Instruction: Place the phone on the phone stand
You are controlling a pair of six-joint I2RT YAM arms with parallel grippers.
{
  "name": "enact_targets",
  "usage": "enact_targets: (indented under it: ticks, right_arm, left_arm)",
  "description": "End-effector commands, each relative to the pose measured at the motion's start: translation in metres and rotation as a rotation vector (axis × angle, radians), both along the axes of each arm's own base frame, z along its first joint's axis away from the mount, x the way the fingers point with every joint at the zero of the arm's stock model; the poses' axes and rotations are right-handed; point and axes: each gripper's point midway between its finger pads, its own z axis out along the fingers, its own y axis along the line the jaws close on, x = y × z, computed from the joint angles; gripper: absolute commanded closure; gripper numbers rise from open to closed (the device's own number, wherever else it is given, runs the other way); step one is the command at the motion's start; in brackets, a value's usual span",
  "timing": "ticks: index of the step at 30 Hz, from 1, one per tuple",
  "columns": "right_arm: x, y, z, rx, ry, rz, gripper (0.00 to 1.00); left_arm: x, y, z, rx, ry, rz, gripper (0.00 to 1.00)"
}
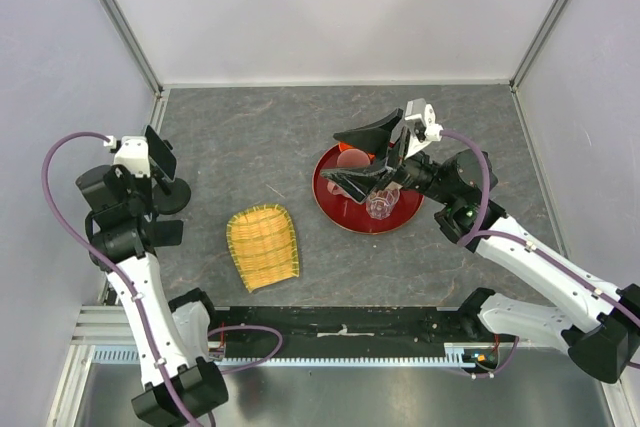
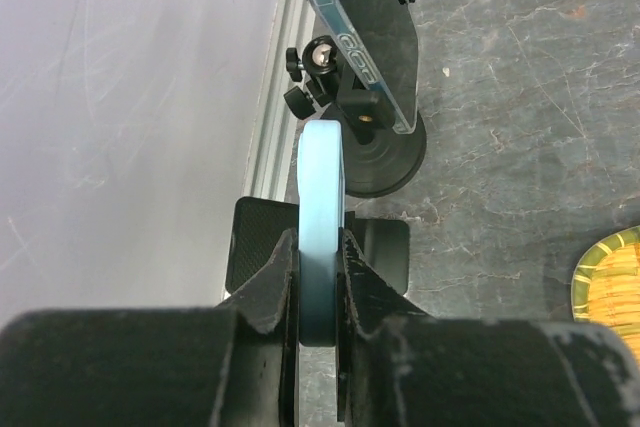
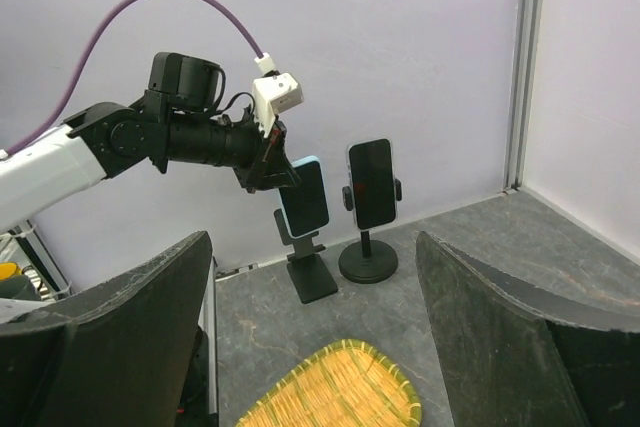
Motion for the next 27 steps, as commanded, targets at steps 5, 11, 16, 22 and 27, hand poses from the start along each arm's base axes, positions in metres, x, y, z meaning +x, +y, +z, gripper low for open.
enact_targets:
  ticks: [5, 11, 16, 22, 27]
  right_arm:
    - [-0.013, -0.003, 0.018, 0.034, -0.076, 0.007, 0.11]
    - [-0.017, -0.002, 0.019, 0.027, -0.092, 0.006, 0.1]
    - [-0.02, 0.0, 0.019, 0.022, -0.106, 0.005, 0.11]
    - [-0.02, 0.002, 0.018, 0.017, -0.107, 0.005, 0.1]
    - [-0.023, 0.003, 0.019, 0.022, -0.11, 0.013, 0.11]
  left_arm:
    - [0.025, 0.011, 0.035, 0.028, -0.158, -0.099, 0.98]
    - [0.024, 0.029, 0.026, 0.02, -0.112, -0.049, 0.98]
    - [0.02, 0.031, 0.017, 0.04, -0.076, -0.049, 0.98]
    - [0.017, 0.031, -0.002, 0.022, -0.049, -0.049, 0.98]
    - [0.012, 0.03, -0.013, 0.019, -0.032, -0.041, 0.98]
